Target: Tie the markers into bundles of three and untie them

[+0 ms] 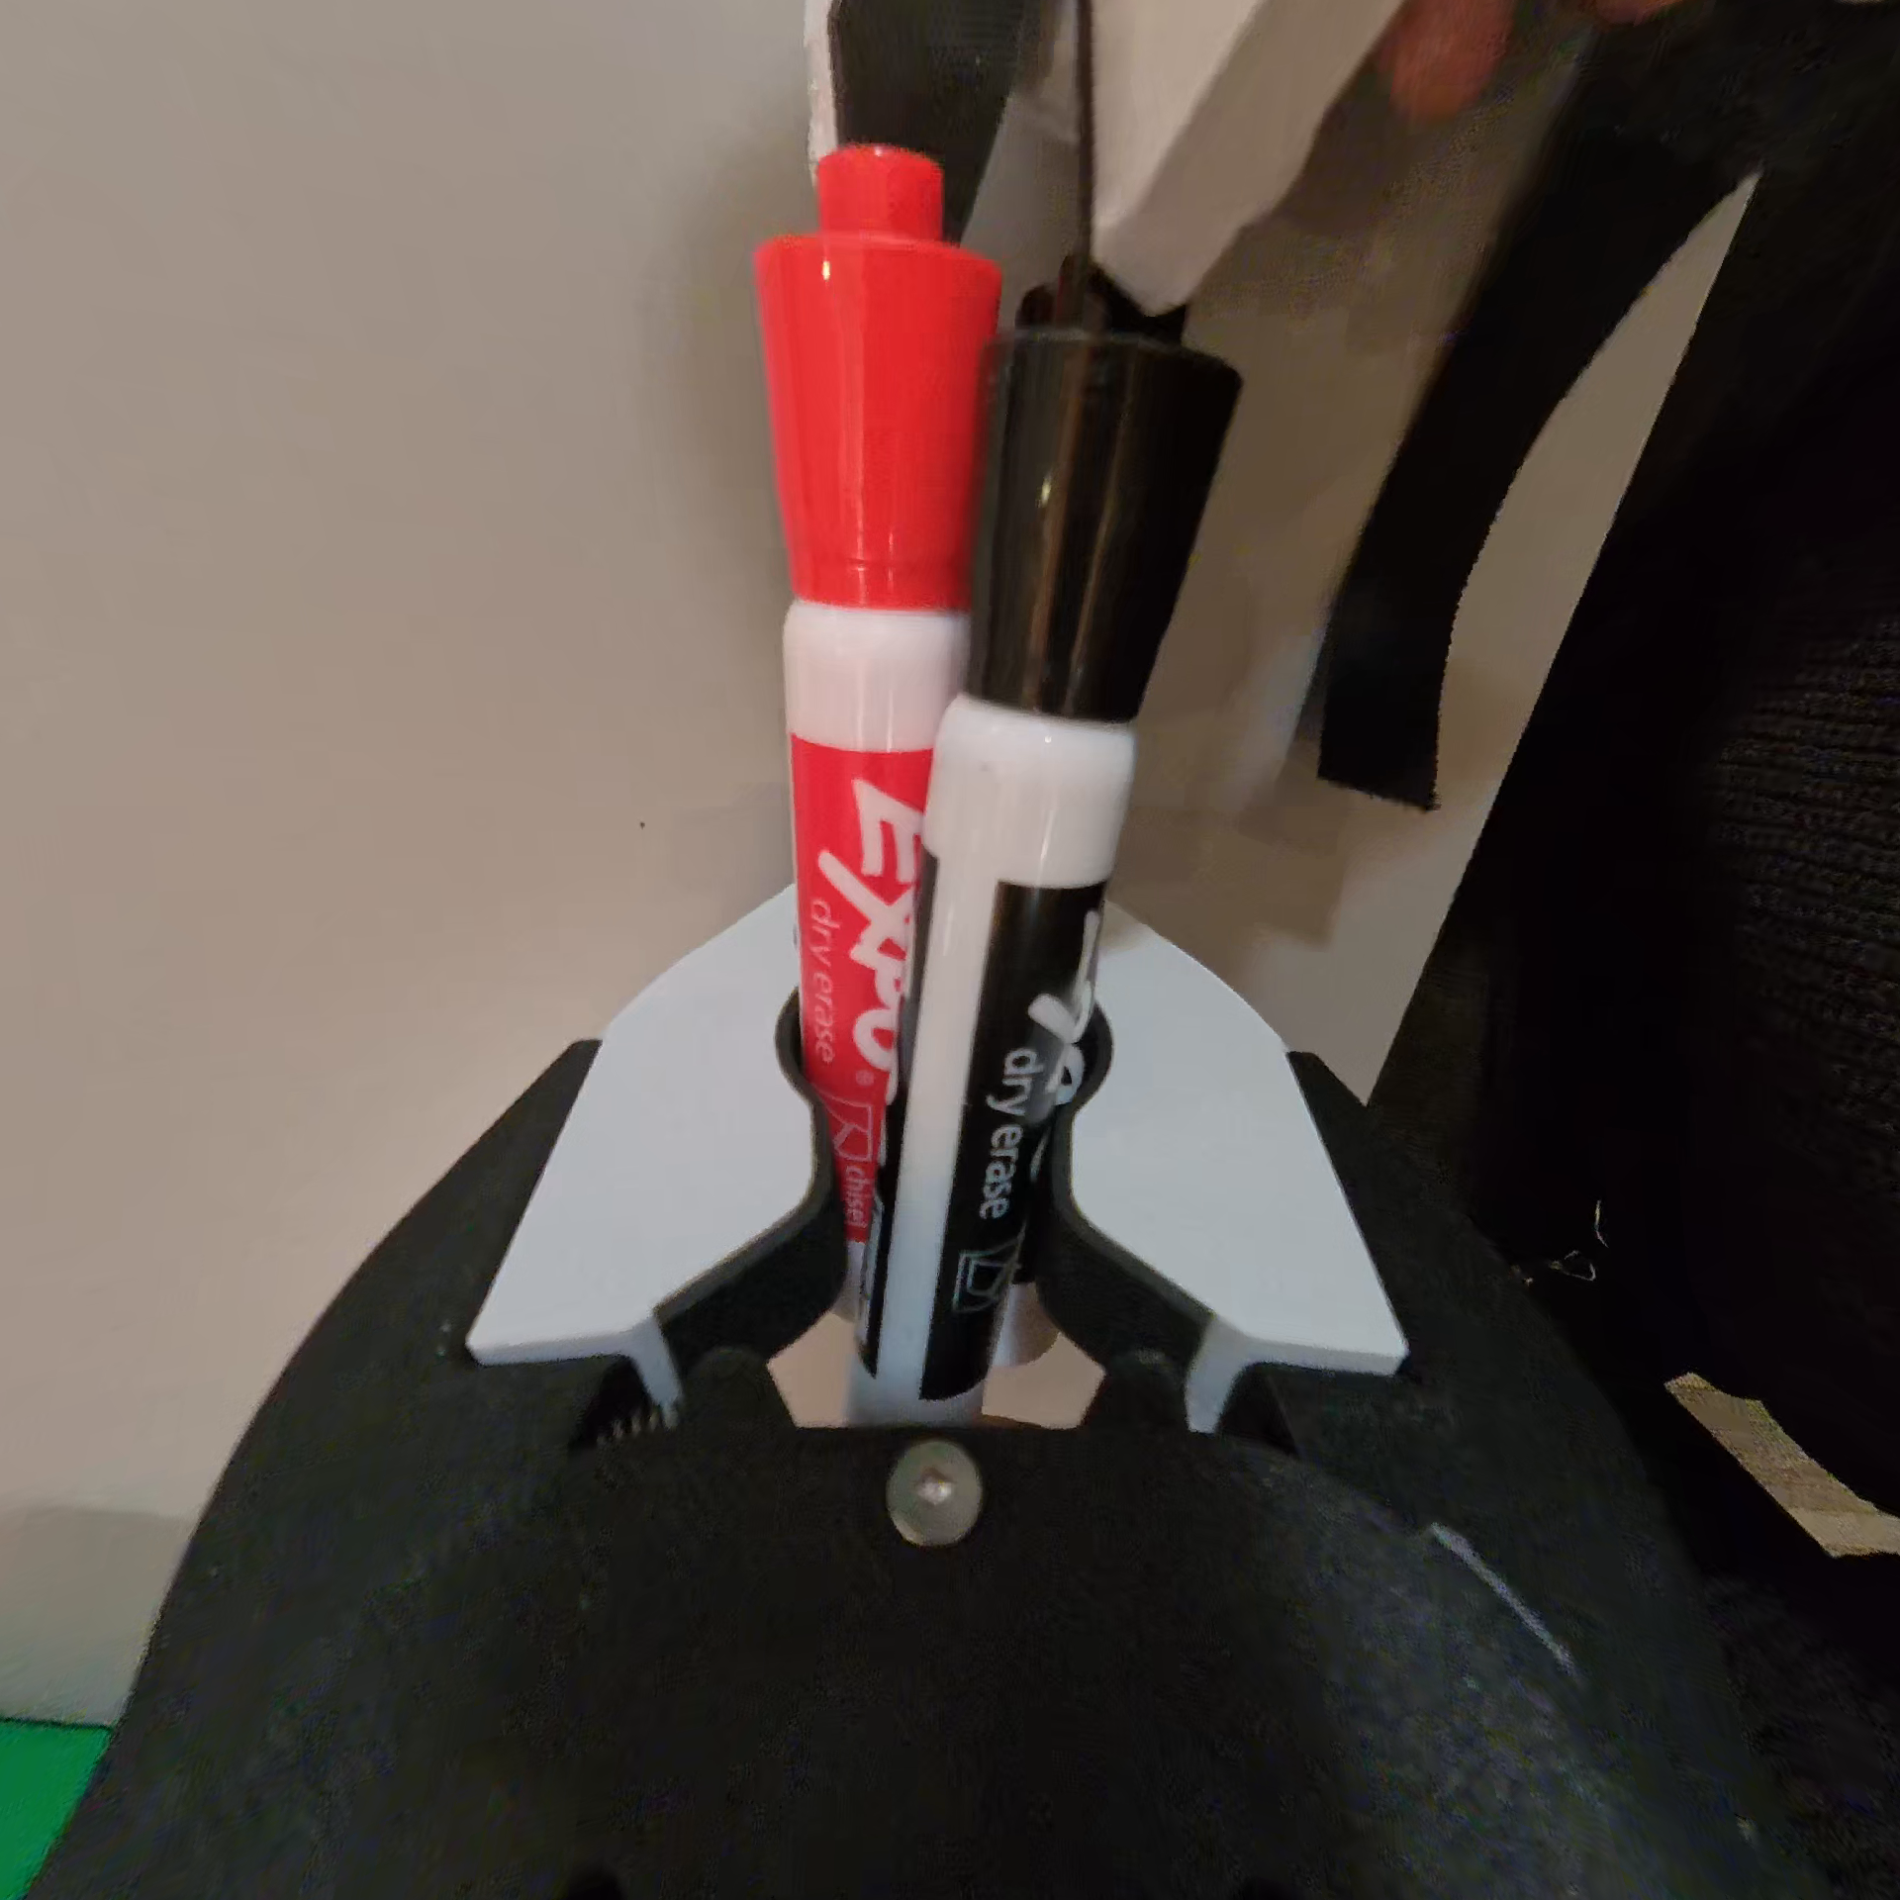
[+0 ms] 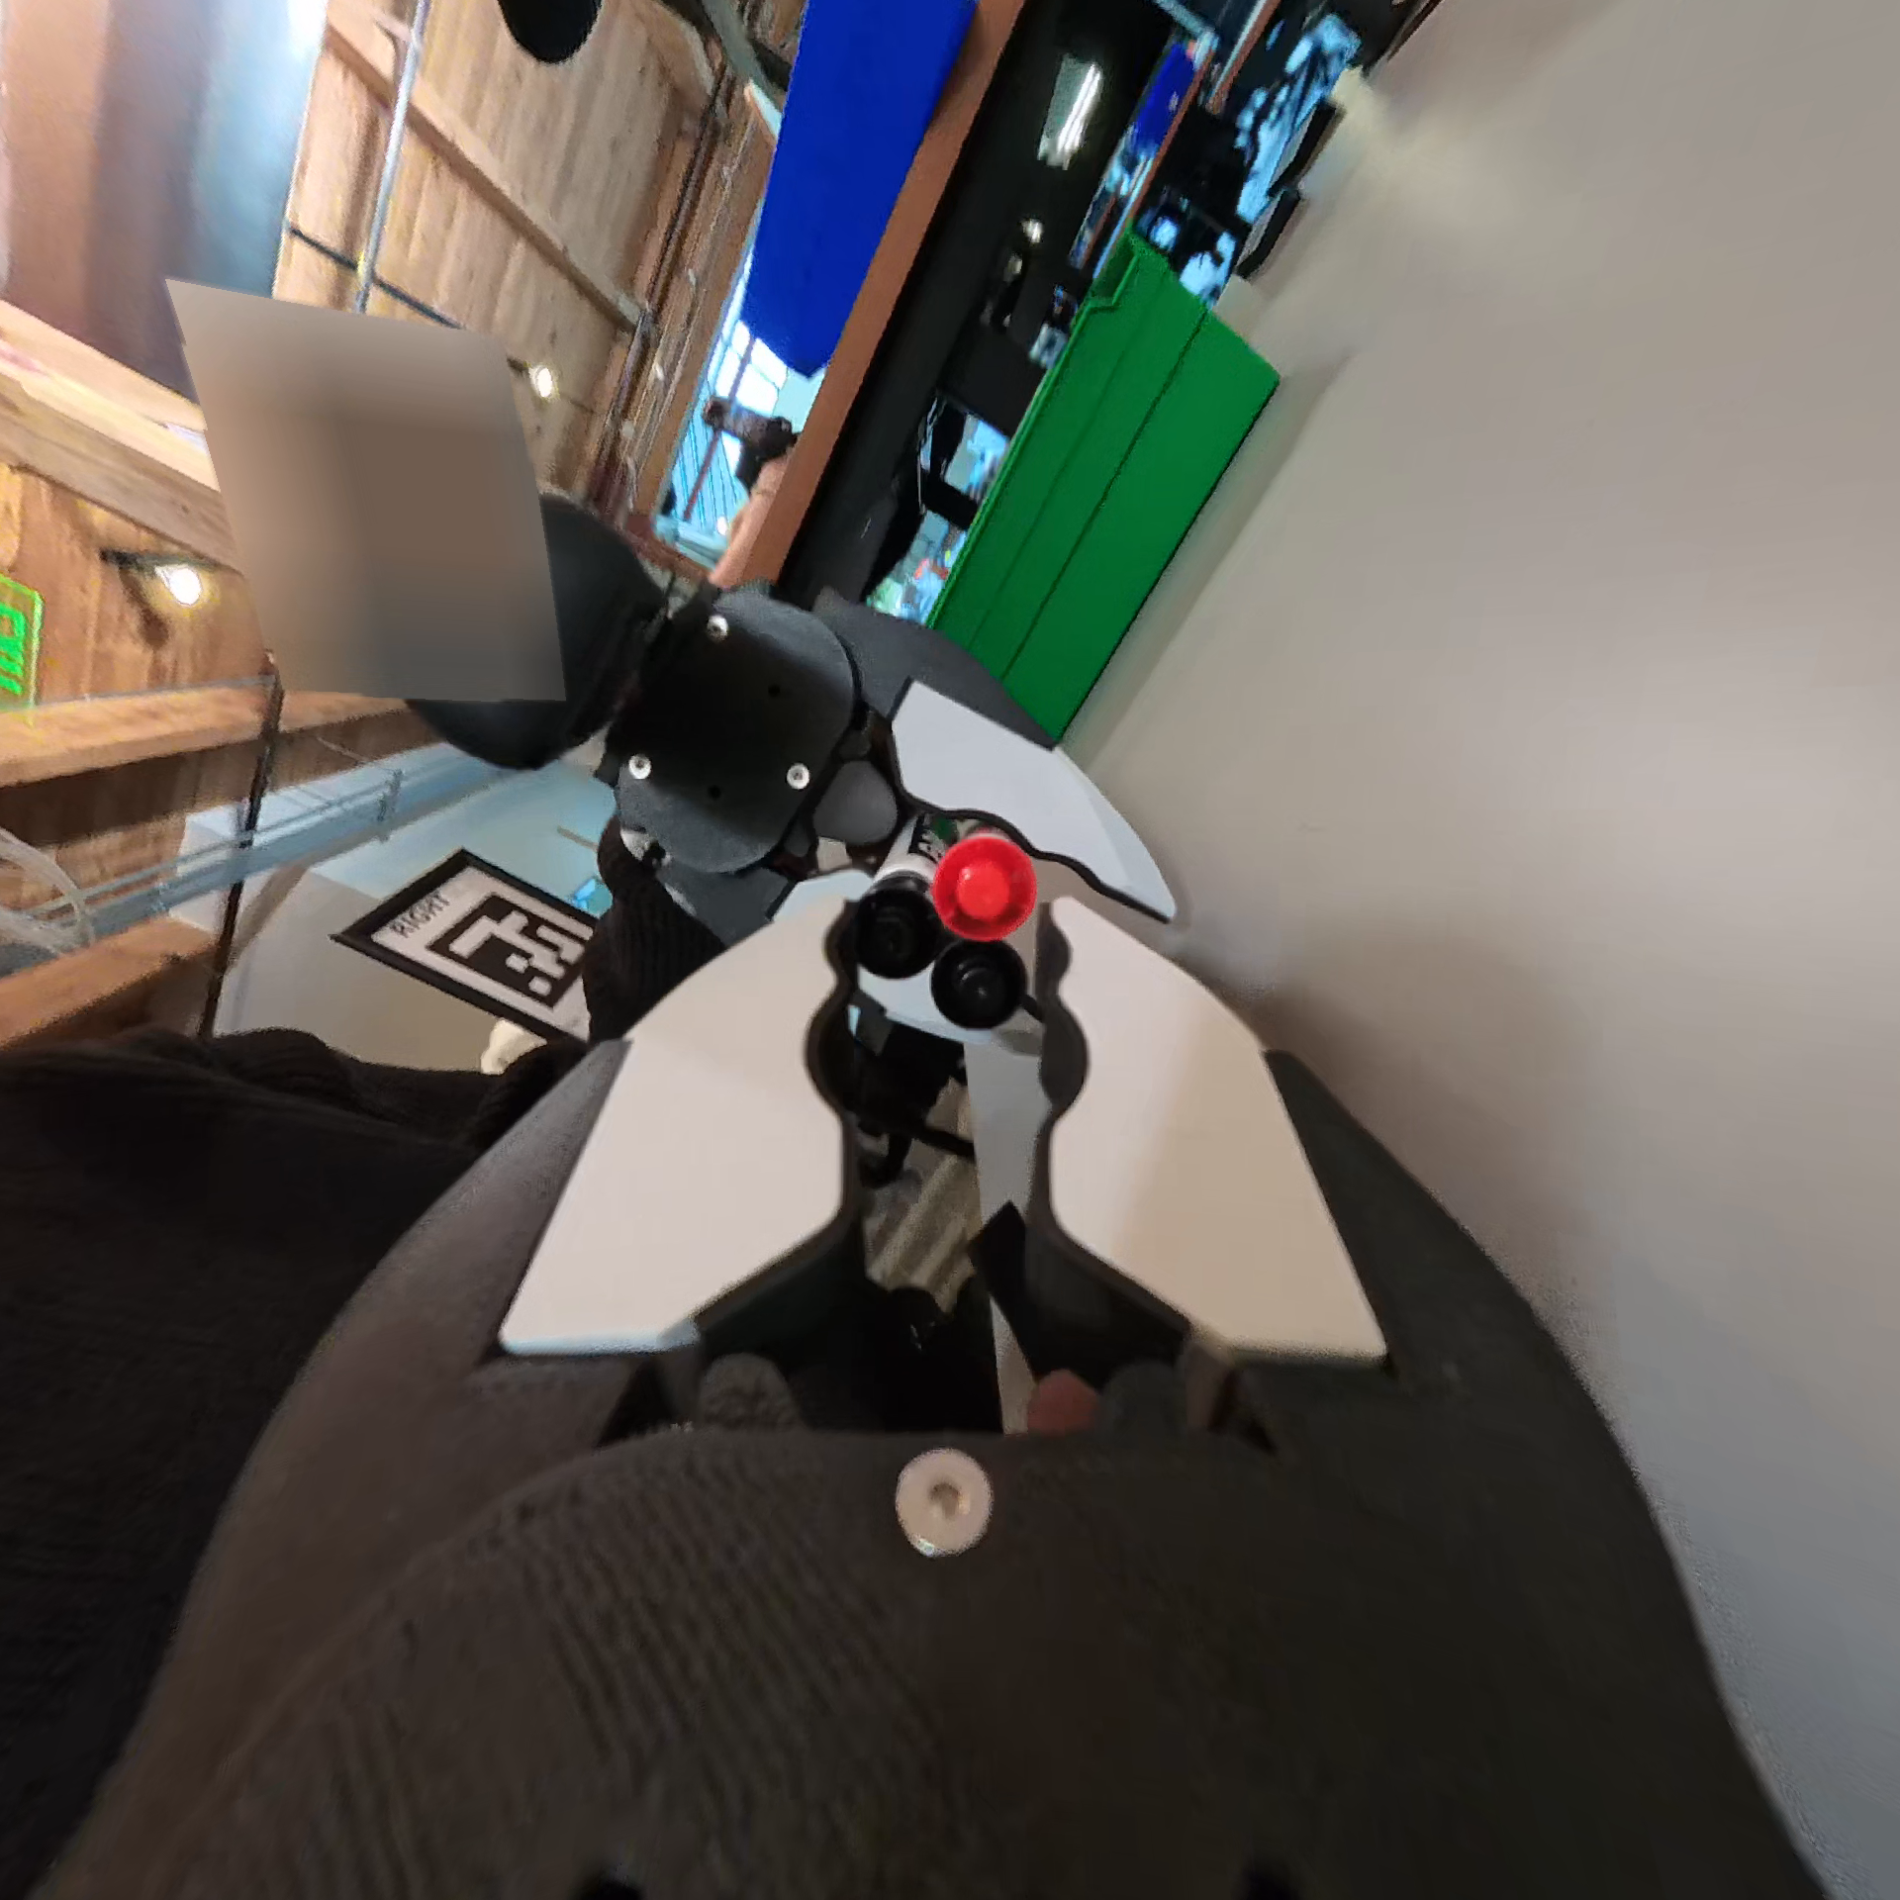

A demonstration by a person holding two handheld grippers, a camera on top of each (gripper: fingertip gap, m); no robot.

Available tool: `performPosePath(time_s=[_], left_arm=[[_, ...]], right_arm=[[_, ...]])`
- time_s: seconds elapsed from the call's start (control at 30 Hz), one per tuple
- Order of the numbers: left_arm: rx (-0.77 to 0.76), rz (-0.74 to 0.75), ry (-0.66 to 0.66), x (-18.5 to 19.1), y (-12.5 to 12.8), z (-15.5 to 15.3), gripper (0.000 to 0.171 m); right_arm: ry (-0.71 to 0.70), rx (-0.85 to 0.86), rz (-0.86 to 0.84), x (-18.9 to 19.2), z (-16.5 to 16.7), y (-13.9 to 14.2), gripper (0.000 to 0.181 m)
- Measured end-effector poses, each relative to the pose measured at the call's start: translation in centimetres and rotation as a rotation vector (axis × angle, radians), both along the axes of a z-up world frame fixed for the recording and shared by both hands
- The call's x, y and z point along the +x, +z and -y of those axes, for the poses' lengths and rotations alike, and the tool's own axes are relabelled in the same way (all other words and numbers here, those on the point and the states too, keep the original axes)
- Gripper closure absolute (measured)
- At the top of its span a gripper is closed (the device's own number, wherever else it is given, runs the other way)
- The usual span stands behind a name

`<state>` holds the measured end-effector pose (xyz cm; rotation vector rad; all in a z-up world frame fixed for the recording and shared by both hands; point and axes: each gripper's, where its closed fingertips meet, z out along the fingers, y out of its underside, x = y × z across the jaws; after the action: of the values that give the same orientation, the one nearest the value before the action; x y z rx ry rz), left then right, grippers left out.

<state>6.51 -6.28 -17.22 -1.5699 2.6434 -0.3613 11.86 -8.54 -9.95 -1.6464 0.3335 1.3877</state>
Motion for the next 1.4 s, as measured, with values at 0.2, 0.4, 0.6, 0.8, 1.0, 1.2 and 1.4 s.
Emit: performPosePath(time_s=[0.2,0.4,0.6,0.8,1.0,1.2,1.4], left_arm=[[0.045,0.040,0.121,1.4,0.3,-1.4,0.130],[0.038,0.030,0.125,1.2,-0.5,-1.8,0.130],[0.041,-0.038,0.068,-0.1,-1.5,-1.6,0.129],[0.047,-0.042,0.059,-0.2,-1.5,-1.6,0.129],[0.046,-0.047,0.079,-0.2,-1.5,-1.6,0.129],[0.038,-0.051,0.094,-0.2,-1.5,-1.6,0.129],[0.050,-0.055,0.094,-0.1,-1.5,-1.6,0.129]], right_arm=[[-0.202,0.052,-0.077,2.3,-0.6,1.2,0.149],[-0.270,0.011,0.047,4.3,-0.4,0.2,0.152],[-0.321,0.058,0.382,7.8,1.0,1.6,0.147],[-0.329,0.075,0.603,8.8,4.1,2.9,0.141],[-0.098,-0.110,0.709,5.4,8.8,-2.2,0.149],[0.219,-0.130,1.049,2.0,12.0,-6.8,0.144],[0.314,0.025,1.266,-0.8,10.5,-7.9,0.125]])
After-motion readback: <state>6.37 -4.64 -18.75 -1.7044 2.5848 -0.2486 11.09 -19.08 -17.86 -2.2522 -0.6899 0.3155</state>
